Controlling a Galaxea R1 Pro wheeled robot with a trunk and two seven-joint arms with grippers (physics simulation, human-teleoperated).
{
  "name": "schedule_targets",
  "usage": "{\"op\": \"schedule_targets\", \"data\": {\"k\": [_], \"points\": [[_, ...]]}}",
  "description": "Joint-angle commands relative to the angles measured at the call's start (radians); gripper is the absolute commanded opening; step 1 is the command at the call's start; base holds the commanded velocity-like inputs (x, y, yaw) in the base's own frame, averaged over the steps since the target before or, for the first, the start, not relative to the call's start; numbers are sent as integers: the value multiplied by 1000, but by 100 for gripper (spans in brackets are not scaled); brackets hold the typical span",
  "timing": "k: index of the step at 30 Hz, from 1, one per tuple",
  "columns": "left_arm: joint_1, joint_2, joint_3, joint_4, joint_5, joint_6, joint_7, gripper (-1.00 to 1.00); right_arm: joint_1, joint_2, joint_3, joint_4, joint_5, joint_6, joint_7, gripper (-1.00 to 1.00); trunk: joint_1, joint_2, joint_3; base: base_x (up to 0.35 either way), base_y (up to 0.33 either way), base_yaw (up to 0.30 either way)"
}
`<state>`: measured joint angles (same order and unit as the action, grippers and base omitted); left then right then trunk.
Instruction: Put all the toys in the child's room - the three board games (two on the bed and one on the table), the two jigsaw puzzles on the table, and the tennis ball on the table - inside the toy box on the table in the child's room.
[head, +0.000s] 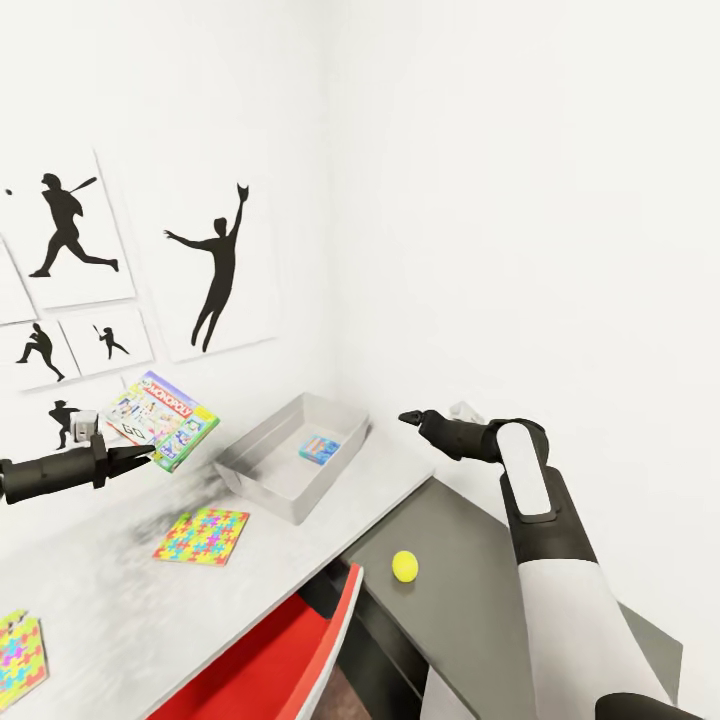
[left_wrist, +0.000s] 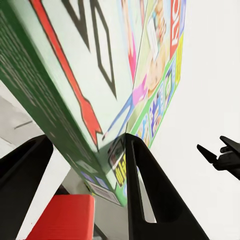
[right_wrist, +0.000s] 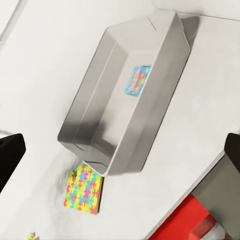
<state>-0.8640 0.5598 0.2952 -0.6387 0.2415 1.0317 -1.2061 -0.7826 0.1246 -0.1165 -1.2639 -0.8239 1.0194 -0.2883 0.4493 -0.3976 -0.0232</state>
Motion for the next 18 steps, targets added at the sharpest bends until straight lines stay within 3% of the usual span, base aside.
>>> {"op": "schedule_targets", "data": {"k": [1,18], "points": [[-1,0,1,1,0,5,-3,-100,-1,1,-3,-1,-11,4,-10,100,1,-2,-2,0,151,0],[-1,0,1,-2,0,5,-4,-100,-1,0,-3,-2,-9,4,-10,100,1,-2,-2,60,83,0]]}}
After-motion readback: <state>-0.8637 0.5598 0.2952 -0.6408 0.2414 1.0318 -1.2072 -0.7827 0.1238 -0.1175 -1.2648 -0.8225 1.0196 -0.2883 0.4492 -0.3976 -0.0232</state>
